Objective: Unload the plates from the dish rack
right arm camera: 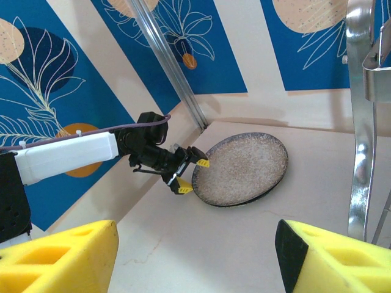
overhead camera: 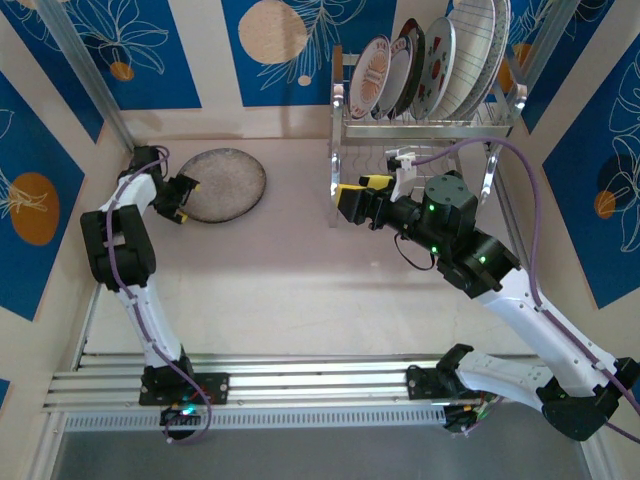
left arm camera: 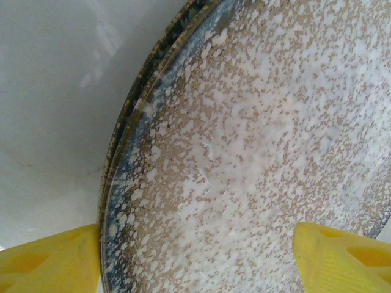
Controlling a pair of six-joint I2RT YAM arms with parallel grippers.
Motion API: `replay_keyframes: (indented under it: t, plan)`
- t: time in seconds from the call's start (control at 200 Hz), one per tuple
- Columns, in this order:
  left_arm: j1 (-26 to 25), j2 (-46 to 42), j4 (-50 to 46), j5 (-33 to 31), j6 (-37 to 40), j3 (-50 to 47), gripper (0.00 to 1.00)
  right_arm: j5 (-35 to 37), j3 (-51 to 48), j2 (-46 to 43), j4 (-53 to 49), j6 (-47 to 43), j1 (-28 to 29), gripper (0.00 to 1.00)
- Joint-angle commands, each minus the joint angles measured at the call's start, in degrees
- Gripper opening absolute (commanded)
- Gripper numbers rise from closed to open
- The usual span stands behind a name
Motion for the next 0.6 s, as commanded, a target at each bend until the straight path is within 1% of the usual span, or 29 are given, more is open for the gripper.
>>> replay_keyframes:
  t: [0.0,0.035,0.095,0.155,0.29,0.37,0.465,0.595]
  plan:
    - [-0.32,0.08,-0.18,-0.99,1.36,2.00,0.80,-0.35,2.25,-0.78,-0.18,0.39,-0.33,0.70]
    - [-0.34,-0.26,-0.48,-1.24,1.65,2.00,0.80,-0.40,2.29,-0.74,-0.10,0.31,-0.33,0.70]
    - [-0.35,-1.11,-1.31,-2.06,2.06,2.02,0.86,-0.41,2.42,-0.62,-0.05,0.14,-0.33,0.70]
    - [-0.50,-2.08,-2.35,-2.86,2.48,1.95,0.89,-0.31,2.72,-0.52,-0.07,0.04,-0.41,0.70]
    - [-0.58,-5.03,-2.40,-3.59,2.45,-0.79,0.92,0.50,3.71,-0.26,-0.52,-0.70,-0.41,0.71]
    - [-0.67,-7.28,-1.66,-3.82,1.84,-3.44,0.93,1.76,4.62,-0.32,-1.50,-1.49,-0.44,0.71]
    - [-0.72,-10.13,-1.03,-3.99,1.02,-6.13,0.93,4.89,7.37,-0.02,-4.24,-3.90,-0.37,0.71]
    - [-1.68,-14.90,-1.08,-4.55,0.40,-7.45,0.94,13.22,14.20,0.83,-9.31,-9.43,-0.58,0.71]
